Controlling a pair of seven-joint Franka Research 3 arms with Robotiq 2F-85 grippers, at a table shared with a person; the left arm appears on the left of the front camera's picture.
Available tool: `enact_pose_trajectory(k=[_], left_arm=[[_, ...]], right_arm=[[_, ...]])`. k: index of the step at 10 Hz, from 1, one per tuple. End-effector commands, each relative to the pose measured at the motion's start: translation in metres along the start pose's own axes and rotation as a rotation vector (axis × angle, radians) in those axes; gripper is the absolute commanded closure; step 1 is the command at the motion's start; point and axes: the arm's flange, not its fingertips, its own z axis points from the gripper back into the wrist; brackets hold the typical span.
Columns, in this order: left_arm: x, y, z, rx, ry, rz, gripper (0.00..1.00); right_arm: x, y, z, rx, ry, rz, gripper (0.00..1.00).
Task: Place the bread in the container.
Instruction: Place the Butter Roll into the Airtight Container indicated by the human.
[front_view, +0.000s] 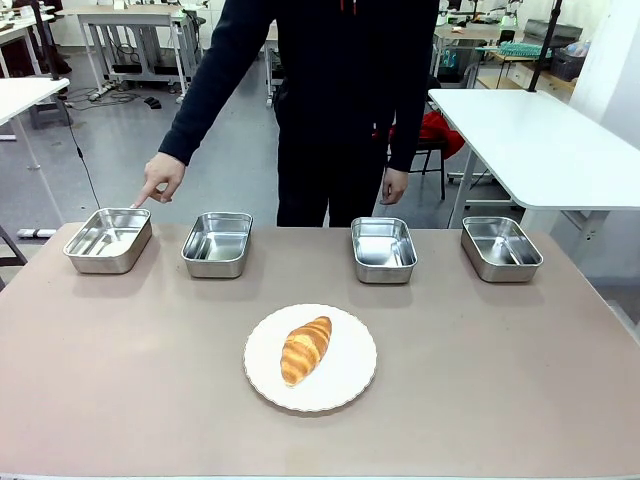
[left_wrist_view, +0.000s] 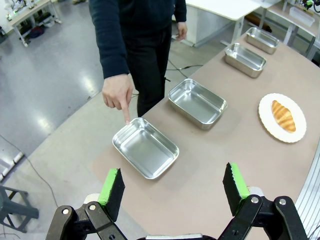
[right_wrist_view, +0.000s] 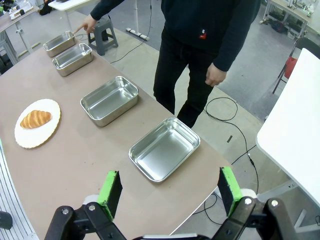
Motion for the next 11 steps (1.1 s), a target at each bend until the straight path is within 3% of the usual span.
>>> enact_pose_trajectory(k=[1, 9, 11], left_arm=[[-0.001, 0.001, 0.001, -0.008, -0.002, -0.013, 0.0], [0.0, 0.0, 0.0, 0.0, 0.0, 0.0, 0.0], [0.027, -0.042, -0.048, -0.027, 0.127, -0.01, 0.0]], right_arm=[[0.001, 0.0, 0.0, 0.004, -0.007, 0.002, 0.0], [0.001, 0.0, 0.0, 0.004, -0.007, 0.002, 0.0], [0.001, 0.0, 0.0, 0.004, -0.007, 0.002, 0.0]])
